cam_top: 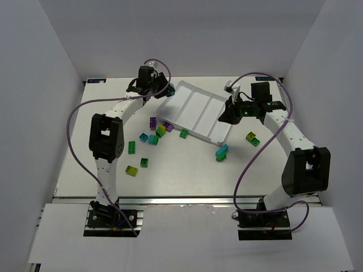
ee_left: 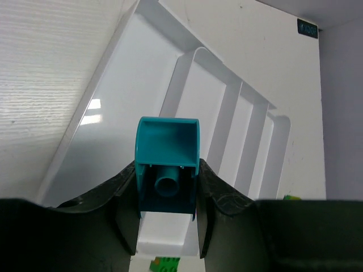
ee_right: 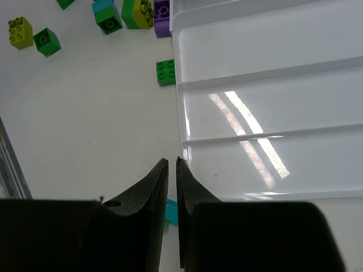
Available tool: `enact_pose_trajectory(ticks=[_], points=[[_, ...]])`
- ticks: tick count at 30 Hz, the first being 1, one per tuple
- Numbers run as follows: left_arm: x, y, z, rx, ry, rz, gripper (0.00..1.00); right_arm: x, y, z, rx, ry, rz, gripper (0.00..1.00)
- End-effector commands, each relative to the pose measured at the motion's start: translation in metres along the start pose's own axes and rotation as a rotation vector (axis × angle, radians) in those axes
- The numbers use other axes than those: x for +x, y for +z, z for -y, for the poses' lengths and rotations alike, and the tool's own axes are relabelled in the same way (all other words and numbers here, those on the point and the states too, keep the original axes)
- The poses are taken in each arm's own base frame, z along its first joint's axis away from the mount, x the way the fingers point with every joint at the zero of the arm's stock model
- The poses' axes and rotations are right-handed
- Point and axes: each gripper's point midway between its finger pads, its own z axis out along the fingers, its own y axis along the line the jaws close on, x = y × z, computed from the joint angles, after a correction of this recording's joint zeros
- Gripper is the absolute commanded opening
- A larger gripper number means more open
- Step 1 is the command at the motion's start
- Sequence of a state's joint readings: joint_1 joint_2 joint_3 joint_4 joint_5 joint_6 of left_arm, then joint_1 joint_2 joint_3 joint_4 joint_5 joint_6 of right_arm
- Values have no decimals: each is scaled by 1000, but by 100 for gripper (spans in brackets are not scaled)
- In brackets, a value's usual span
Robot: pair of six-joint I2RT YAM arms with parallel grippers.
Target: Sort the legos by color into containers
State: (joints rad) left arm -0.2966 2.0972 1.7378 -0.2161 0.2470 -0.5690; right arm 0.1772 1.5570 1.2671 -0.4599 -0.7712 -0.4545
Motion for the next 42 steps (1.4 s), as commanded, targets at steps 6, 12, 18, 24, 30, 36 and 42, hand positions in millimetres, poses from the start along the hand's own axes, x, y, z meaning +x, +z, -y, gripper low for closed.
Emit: enact_pose_trajectory(ticks=[6,12,18,24,30,36,42], points=[[-16,60,3,-9,-212,19,0,-27,-7,5,51,-3,74,19],[-27,82,16,15,-254,71,4,-20,-8,7,62,4,73,21],[-16,95,11,-20,-262,64,30,-11,-10,8,69,13,65,30],[-20,94,17,-21,-239,71,65,-4,-10,7,58,5,48,50],[-38,78,27,-22,-193,110,63,-1,-11,-3,-2,-73,35,59],[-64,26,21,-72,-80,160,25,6,-17,2,47,-109,-2,58],[-52,-92,-49,-99,-214,243,0,16,-20,1,64,-69,-46,16]])
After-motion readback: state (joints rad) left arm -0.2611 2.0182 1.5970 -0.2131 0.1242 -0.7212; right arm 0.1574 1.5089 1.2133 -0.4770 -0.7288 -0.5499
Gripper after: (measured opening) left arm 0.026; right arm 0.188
